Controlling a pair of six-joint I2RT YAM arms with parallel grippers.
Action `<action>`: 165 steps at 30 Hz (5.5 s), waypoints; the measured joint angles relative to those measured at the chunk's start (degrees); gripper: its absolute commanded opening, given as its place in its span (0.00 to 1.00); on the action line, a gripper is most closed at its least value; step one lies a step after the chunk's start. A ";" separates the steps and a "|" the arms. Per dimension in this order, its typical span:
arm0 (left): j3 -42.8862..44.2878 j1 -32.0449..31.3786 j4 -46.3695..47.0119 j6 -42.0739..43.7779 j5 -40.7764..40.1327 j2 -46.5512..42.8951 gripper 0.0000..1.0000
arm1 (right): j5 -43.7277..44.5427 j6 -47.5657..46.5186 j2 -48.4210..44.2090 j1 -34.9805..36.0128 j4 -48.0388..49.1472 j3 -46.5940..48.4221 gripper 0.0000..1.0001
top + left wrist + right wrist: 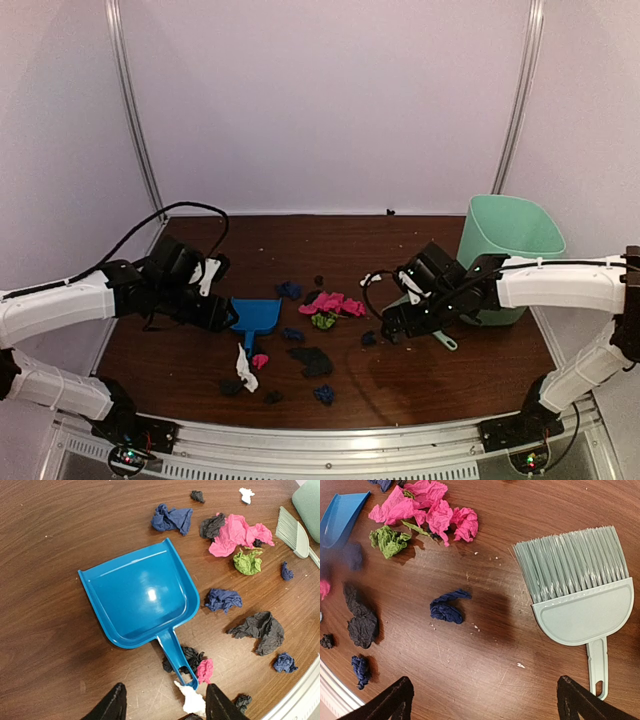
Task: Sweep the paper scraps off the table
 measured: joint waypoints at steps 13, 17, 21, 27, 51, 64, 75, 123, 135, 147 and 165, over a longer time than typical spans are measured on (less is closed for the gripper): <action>0.00 0.00 0.02 0.02 0.02 1.51 0.73 | 0.04 0.94 -1.95 -0.24 0.26 -1.11 1.00; 0.00 0.00 0.02 0.02 0.04 1.57 0.73 | 0.96 0.55 -2.21 -0.81 -1.88 -0.31 0.98; 0.00 0.00 0.02 0.02 0.04 1.62 0.73 | 3.82 -0.39 1.16 -2.86 -7.13 3.67 0.95; 0.00 0.00 0.02 0.02 0.04 1.62 0.73 | 6.82 -0.79 5.60 -4.31 -11.74 4.94 0.90; 0.00 0.00 0.02 0.02 0.02 1.62 0.73 | 3.76 -7.13 12.59 -15.26 -5.97 -0.22 0.54; 0.00 0.00 0.02 0.00 0.00 1.62 0.73 | -2.38 -7.76 13.14 -15.63 -3.58 -0.24 0.21; 0.00 0.00 0.02 0.02 0.00 1.62 0.73 | -6.27 -5.44 13.05 -15.10 -3.39 0.04 0.06; 0.00 0.00 0.00 -3.10 -3.91 -2.86 0.72 | -15.80 7.37 8.72 -13.57 -4.31 10.43 0.00; 9.27 -0.09 2.58 -5.20 0.17 1.03 0.67 | -16.61 17.00 8.72 -13.55 -2.82 25.24 0.00; 19.28 -1.31 9.14 -8.72 1.79 4.74 0.64 | -10.62 42.62 8.76 -8.94 6.29 28.89 0.00; 29.49 -5.77 16.55 -12.20 2.91 12.04 0.62 | -4.92 62.77 19.15 -1.18 11.80 43.54 0.00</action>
